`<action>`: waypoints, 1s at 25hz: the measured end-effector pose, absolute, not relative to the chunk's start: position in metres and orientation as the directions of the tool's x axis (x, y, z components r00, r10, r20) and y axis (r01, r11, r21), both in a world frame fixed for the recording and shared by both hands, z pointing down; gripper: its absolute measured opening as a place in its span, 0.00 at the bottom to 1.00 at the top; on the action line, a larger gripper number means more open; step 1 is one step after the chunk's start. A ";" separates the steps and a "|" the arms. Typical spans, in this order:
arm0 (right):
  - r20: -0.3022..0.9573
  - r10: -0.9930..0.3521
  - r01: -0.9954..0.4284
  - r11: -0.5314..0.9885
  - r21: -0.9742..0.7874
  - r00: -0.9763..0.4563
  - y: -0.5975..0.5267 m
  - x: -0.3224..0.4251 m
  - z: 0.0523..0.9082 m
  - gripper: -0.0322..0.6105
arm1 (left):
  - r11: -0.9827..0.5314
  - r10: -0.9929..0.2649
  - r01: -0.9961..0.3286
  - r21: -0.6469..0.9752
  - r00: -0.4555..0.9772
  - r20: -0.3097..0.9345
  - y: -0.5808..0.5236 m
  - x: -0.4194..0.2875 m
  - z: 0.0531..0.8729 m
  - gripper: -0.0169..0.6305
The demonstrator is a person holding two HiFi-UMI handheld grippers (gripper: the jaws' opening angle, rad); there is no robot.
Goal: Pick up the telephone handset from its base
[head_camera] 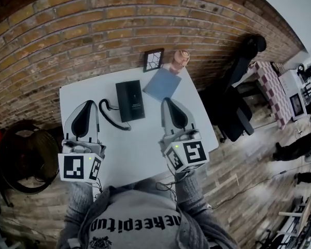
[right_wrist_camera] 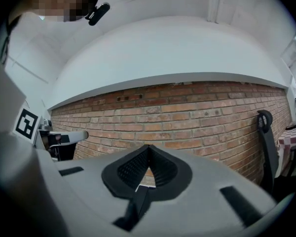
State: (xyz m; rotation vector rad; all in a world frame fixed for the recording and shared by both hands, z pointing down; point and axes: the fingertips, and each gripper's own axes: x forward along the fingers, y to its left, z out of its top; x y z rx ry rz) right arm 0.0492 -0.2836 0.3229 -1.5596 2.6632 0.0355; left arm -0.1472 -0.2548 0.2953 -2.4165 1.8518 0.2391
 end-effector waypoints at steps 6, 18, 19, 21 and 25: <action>0.019 -0.867 -0.867 0.496 -0.040 -0.497 -0.303 0.041 0.353 0.06 | -0.287 -0.957 -0.955 0.076 0.282 -0.072 -0.282 -0.144 0.342 0.05; 0.120 -0.804 -0.813 0.574 -0.094 -0.582 -0.344 0.031 0.394 0.06 | -0.252 -0.951 -0.953 0.169 0.276 0.138 -0.321 -0.128 0.445 0.05; 0.127 -0.796 -0.806 0.584 -0.097 -0.592 -0.348 0.030 0.396 0.06 | -0.247 -0.949 -0.954 0.172 0.274 0.155 -0.323 -0.126 0.452 0.05; 0.140 -0.779 -0.791 0.603 -0.101 -0.611 -0.353 0.028 0.401 0.06 | -0.249 -0.941 -0.951 0.185 0.283 0.187 -0.328 -0.121 0.465 0.08; 0.160 -0.754 -0.770 0.628 -0.112 -0.637 -0.365 0.030 0.409 0.06 | -0.247 -0.921 -0.943 0.222 0.300 0.250 -0.341 -0.110 0.494 0.17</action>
